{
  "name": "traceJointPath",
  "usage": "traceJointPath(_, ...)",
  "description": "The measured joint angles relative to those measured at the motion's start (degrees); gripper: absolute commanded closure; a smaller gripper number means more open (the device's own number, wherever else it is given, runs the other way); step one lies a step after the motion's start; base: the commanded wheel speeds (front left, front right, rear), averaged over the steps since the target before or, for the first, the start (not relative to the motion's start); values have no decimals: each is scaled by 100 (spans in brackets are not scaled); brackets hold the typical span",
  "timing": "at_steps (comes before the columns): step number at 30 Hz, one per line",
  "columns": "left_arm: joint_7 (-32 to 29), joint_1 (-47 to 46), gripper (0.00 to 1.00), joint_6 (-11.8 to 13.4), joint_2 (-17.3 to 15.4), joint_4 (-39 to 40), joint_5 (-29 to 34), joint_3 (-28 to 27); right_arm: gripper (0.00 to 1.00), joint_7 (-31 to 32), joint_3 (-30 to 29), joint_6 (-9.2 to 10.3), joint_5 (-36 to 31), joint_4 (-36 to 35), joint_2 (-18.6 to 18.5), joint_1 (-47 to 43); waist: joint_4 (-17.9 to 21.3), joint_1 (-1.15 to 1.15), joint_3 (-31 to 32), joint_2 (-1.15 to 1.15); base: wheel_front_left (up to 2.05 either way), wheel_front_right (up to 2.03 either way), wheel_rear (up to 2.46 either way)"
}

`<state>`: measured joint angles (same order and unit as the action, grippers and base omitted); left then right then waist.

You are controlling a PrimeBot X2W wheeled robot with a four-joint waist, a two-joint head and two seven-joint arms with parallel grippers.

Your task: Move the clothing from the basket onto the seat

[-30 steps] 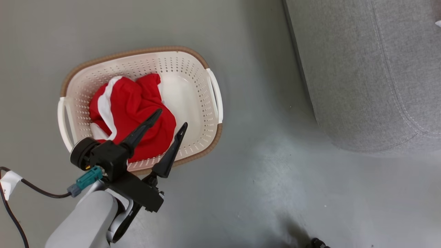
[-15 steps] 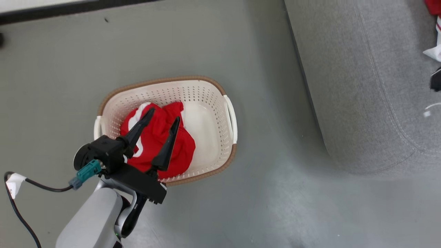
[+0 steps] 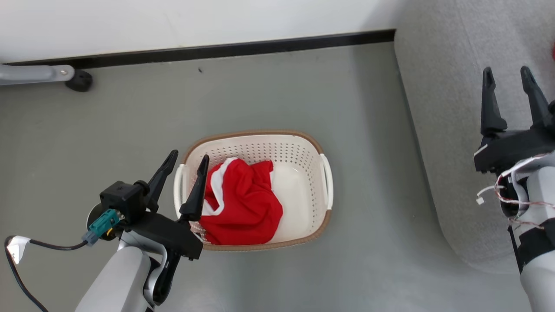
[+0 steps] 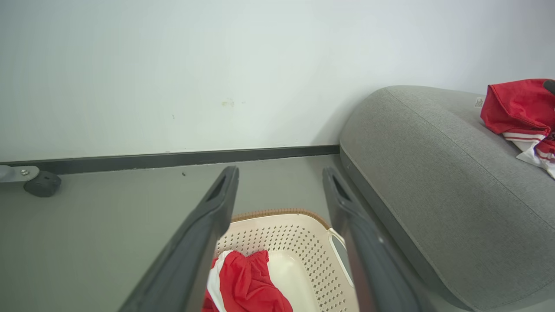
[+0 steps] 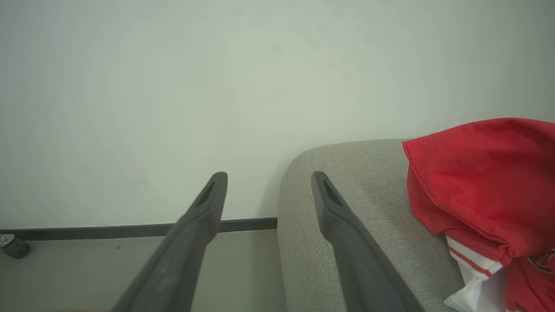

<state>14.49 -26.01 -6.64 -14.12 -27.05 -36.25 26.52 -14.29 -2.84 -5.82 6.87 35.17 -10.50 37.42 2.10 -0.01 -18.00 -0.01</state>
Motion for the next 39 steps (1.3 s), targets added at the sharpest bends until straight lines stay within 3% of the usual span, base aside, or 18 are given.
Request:
traceJointPath(16, 0, 372, 0, 363, 83, -307, 157, -716, 0, 0, 702, -109, 104, -398, 417, -926, -660, 0, 773, 0, 0, 0, 0)
traceJointPath(39, 0, 1561, 0, 621, 77, 22, 788, -1232, 0, 0, 1083, -125, 381, -814, 645, -2279, -761, 1, 1489, 1, 0, 0, 0)
